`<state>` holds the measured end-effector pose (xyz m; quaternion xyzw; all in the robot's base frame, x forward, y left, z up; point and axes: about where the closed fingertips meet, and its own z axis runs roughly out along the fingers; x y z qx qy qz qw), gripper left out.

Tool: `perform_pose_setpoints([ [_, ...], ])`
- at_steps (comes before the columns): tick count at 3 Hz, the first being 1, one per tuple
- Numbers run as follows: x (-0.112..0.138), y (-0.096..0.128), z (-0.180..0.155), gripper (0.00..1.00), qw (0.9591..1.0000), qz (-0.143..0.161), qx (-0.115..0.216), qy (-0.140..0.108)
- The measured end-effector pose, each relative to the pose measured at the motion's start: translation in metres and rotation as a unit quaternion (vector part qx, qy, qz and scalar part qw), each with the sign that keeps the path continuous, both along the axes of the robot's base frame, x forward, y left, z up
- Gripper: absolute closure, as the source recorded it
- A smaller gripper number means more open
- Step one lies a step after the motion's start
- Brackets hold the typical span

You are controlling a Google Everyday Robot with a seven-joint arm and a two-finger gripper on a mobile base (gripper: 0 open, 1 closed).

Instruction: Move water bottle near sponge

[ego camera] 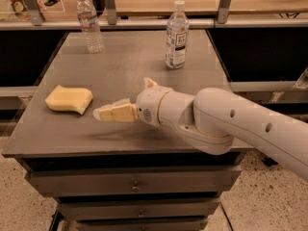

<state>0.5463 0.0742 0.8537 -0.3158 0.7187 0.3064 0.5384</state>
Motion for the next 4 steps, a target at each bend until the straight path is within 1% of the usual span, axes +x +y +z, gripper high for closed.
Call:
perform_pose_setpoints([
  [1,0.019,0.011,0.009,0.0,0.9999,-0.002,-0.008,-0.014],
  [2,0.034,0.029,0.001,0.0,0.9996,-0.013,-0.019,-0.012],
  [3,0.053,0.05,-0.002,0.0,0.9994,-0.017,-0.026,-0.017],
  [4,0.074,0.068,-0.004,0.0,0.9995,-0.013,-0.024,-0.017],
])
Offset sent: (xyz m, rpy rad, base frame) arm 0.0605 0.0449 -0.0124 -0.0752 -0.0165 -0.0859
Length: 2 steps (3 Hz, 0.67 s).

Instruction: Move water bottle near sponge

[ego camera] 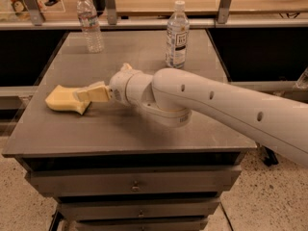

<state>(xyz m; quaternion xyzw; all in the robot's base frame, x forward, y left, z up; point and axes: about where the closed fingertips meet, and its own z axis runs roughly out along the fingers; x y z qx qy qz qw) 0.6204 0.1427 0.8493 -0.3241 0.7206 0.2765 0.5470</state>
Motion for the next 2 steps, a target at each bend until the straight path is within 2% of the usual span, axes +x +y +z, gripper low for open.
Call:
perform_pose_setpoints([
  [2,0.046,0.021,0.017,0.0,0.9996,0.015,-0.008,-0.024],
])
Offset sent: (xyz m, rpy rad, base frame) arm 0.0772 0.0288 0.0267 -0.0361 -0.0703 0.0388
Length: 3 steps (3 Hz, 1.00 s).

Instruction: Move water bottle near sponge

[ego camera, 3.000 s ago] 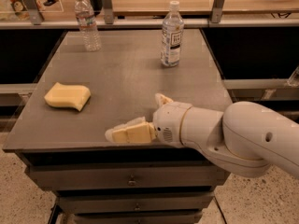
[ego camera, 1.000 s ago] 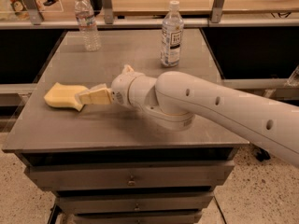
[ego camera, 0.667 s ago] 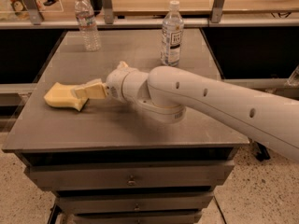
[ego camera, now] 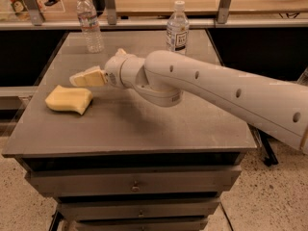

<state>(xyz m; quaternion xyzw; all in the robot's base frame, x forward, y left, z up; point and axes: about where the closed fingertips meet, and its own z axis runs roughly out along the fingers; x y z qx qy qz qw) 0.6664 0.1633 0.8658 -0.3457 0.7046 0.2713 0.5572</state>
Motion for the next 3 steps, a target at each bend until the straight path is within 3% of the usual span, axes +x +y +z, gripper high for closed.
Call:
perform_pose_setpoints([
  [2,0.027,0.015,0.002,0.0,0.9989,0.0,-0.046,-0.011],
  [3,0.029,0.019,0.004,0.0,0.9991,0.001,-0.041,-0.011],
])
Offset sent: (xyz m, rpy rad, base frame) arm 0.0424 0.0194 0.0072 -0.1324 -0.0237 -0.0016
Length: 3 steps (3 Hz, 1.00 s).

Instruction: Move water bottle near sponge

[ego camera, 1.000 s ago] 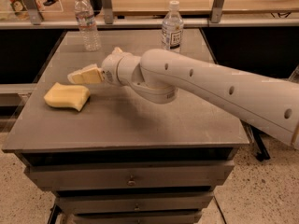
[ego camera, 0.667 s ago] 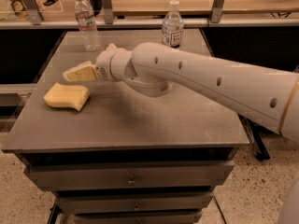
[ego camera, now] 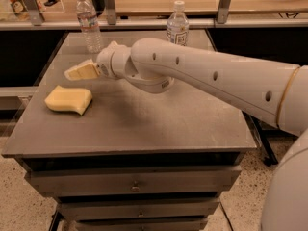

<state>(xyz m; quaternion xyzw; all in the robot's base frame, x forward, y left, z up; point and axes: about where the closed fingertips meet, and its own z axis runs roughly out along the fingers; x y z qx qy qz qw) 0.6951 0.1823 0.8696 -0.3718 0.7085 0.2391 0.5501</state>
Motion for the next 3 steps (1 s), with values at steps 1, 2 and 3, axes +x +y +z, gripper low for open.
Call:
perform_pose_setpoints([
  [1,0.014,0.005,0.006,0.0,0.9998,-0.008,0.013,-0.008],
  [2,0.032,0.002,0.011,0.0,0.9992,-0.026,0.02,-0.021],
  [3,0.048,-0.004,0.011,0.0,0.9985,-0.04,0.02,-0.03],
])
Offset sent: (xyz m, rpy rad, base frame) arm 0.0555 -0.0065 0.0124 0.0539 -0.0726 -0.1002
